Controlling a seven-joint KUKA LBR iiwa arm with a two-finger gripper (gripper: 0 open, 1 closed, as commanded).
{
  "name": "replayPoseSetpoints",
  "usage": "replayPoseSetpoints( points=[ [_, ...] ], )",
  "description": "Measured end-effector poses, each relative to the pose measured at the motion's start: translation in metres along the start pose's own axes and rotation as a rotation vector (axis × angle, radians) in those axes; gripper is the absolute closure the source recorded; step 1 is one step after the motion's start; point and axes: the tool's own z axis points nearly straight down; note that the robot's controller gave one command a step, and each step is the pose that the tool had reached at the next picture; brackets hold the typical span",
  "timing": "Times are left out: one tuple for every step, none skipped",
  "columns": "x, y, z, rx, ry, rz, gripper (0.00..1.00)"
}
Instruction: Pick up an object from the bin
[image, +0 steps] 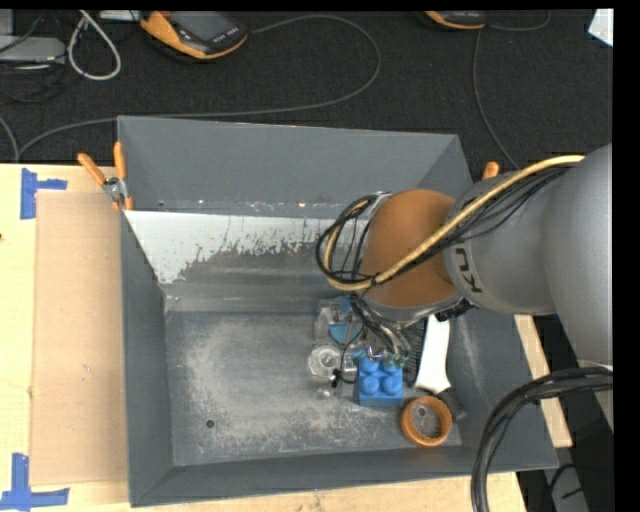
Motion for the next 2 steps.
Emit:
replayPoseSetpoints(
  points=[
    [-0.0234, 0.0166, -0.0019, -0.006, 0.005, -0.862, 1.0],
    [-0.0279, 0.0183, -0.0013, -0.008, 0.011, -0.939, 1.0]
  ],
)
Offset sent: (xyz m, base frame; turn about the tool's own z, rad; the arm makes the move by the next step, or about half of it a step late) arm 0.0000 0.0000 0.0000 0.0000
